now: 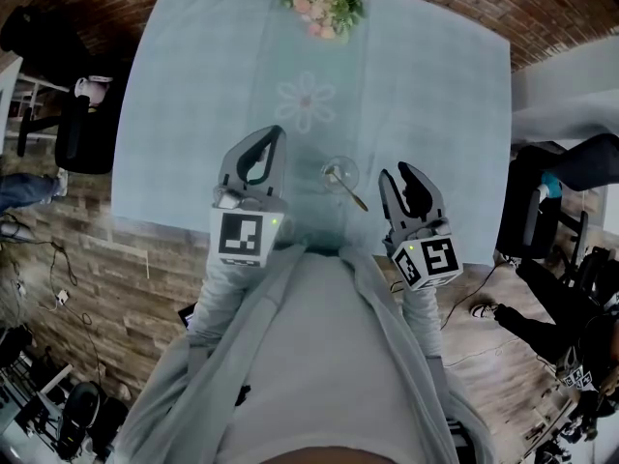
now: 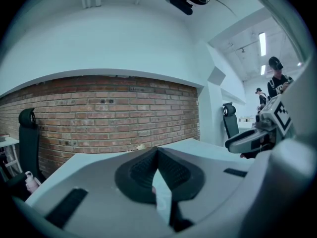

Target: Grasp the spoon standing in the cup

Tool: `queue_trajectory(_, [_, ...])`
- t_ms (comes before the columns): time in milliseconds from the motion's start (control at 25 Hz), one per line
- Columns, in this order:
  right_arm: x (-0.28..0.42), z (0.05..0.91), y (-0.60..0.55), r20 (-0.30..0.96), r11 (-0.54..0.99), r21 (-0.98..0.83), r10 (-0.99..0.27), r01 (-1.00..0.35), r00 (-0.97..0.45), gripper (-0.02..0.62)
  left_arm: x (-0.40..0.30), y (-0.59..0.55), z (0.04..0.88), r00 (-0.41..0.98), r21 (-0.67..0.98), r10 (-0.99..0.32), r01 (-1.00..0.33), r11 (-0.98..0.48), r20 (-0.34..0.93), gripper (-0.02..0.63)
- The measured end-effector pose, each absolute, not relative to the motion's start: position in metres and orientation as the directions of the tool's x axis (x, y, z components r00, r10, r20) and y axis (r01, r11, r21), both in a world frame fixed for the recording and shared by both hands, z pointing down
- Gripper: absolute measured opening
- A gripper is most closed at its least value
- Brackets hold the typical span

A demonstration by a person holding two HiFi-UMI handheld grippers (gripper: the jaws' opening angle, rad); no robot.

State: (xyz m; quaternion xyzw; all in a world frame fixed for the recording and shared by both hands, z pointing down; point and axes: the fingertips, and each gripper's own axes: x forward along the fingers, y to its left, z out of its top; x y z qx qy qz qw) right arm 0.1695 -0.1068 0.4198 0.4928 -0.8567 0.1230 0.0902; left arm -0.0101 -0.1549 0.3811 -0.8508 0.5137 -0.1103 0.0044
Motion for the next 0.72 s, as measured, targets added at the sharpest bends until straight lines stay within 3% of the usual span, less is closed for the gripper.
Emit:
queue_trajectory(120, [0.166,0.433,-0.098,0.301,0.483,-0.154,-0.808,-0.862,-0.506,0.15,-0.013,-0.151,0.384,0.438,-0.092,-0.877,-0.882,-0.462,0.198,0.018])
queue_trajectory(720, [0.131,0.493,-0.061,0.394,0.508,-0.236,-0.729,-0.828,-0.56,0.164,-0.016,-0.134,0.396,0.449,-0.096,-0.864,-0.873,-0.479,0.226,0.018])
